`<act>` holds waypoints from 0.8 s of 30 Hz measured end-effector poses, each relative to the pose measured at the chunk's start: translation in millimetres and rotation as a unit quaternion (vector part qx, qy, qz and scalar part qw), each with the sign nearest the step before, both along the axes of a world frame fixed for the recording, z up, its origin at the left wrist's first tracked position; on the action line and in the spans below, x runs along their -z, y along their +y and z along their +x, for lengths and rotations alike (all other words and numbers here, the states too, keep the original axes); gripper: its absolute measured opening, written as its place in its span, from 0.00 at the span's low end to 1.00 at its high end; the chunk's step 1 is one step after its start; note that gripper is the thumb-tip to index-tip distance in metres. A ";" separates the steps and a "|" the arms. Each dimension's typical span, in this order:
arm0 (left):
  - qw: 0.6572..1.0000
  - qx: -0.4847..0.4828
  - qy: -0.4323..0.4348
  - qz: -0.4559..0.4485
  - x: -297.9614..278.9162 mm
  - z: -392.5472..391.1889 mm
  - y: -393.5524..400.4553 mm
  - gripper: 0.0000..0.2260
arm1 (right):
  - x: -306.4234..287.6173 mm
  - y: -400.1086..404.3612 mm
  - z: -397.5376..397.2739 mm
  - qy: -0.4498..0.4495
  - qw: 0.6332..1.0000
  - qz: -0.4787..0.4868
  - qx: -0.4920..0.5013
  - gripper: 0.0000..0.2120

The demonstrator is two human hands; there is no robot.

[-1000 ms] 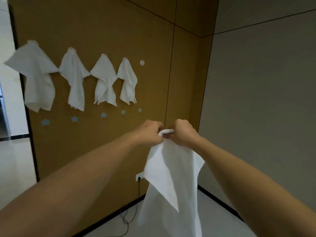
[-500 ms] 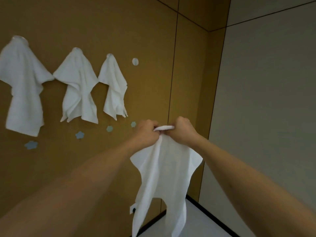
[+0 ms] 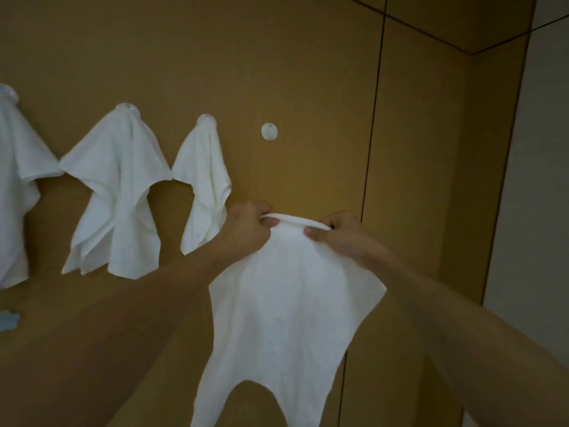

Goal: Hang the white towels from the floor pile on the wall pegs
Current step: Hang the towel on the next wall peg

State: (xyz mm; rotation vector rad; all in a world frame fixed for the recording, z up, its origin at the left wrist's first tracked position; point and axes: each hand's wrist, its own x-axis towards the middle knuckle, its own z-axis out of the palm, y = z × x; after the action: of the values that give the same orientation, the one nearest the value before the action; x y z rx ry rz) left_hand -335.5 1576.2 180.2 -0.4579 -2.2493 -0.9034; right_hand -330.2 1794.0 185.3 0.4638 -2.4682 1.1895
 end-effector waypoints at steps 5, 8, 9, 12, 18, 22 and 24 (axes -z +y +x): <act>0.999 -0.032 0.028 -0.015 -33.4 -63.6 -1.5 0.05 | -27.3 9.7 -87.9 0.046 0.998 0.020 -0.022 0.17; 0.996 -0.058 0.057 -0.023 -57.4 -97.3 -3.9 0.05 | -44.9 6.6 -131.4 0.118 0.992 0.022 -0.027 0.15; 0.995 -0.061 0.073 -0.015 -65.8 -107.2 -6.6 0.05 | -51.8 5.9 -143.2 0.144 0.989 -0.001 -0.040 0.11; 0.991 -0.032 0.127 0.024 -91.3 -135.0 -15.1 0.05 | -74.4 -0.2 -177.1 0.244 0.959 -0.097 -0.111 0.04; 0.970 -0.091 0.222 -0.046 -142.0 -200.6 -24.2 0.10 | -131.7 -28.1 -261.5 0.336 0.935 -0.012 -0.115 0.07; 0.918 -0.204 0.300 -0.159 -180.4 -239.2 -36.3 0.13 | -175.4 -41.9 -302.8 0.434 0.892 0.128 0.001 0.12; 0.894 -0.224 0.333 -0.197 -196.9 -252.6 -38.9 0.14 | -194.0 -49.2 -315.0 0.458 0.879 0.135 0.019 0.12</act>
State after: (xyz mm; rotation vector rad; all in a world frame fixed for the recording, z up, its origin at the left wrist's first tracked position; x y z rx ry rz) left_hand -588.1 1537.3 377.2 -0.3308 -1.7596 -0.0156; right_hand -645.1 1744.9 379.3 0.8188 -1.7670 0.4119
